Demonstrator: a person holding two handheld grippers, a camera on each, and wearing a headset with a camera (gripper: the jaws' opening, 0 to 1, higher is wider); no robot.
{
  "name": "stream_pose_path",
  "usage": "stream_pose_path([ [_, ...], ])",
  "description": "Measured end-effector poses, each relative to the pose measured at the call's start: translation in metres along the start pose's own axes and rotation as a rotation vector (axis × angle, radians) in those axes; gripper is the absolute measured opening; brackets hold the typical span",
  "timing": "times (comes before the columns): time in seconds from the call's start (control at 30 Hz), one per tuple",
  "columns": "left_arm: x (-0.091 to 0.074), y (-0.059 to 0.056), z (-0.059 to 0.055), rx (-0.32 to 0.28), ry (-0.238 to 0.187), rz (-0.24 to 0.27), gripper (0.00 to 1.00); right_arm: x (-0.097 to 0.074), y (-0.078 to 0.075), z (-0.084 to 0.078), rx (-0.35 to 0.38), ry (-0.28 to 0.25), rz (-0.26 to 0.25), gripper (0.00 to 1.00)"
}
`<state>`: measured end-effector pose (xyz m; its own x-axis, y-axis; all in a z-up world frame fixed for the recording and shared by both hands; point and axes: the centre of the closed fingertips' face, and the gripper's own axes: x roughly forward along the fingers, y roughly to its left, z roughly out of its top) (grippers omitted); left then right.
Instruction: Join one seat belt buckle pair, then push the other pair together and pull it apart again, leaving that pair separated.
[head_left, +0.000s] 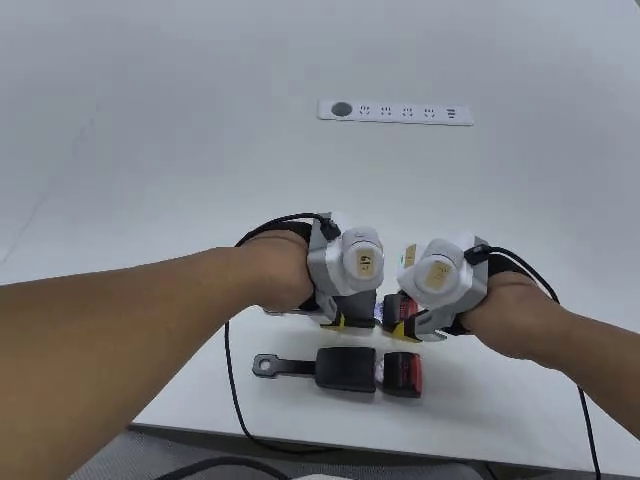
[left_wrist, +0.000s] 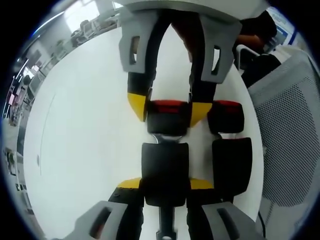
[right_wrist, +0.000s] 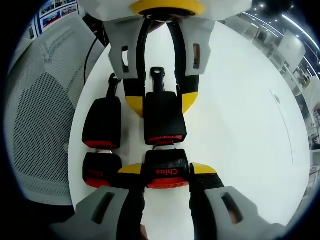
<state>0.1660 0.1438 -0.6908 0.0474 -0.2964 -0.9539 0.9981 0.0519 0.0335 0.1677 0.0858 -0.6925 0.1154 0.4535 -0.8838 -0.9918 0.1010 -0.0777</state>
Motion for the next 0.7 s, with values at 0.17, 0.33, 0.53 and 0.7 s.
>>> stream_pose_path([
  [0.17,0.001,0.003,-0.003,-0.069,-0.025,-0.001,0.32,-0.007,-0.001,-0.008,0.011,0.023,-0.015,0.33],
  [0.33,0.003,0.002,-0.003,-0.038,-0.032,-0.001,0.32,-0.009,0.0,-0.012,0.01,0.004,-0.021,0.33],
  [0.53,0.005,0.003,-0.004,-0.028,-0.021,0.003,0.32,-0.007,0.0,-0.014,0.028,0.016,-0.034,0.34],
  [0.7,0.007,0.006,-0.005,-0.031,-0.025,0.012,0.32,-0.019,-0.005,-0.036,0.033,0.049,-0.047,0.34],
])
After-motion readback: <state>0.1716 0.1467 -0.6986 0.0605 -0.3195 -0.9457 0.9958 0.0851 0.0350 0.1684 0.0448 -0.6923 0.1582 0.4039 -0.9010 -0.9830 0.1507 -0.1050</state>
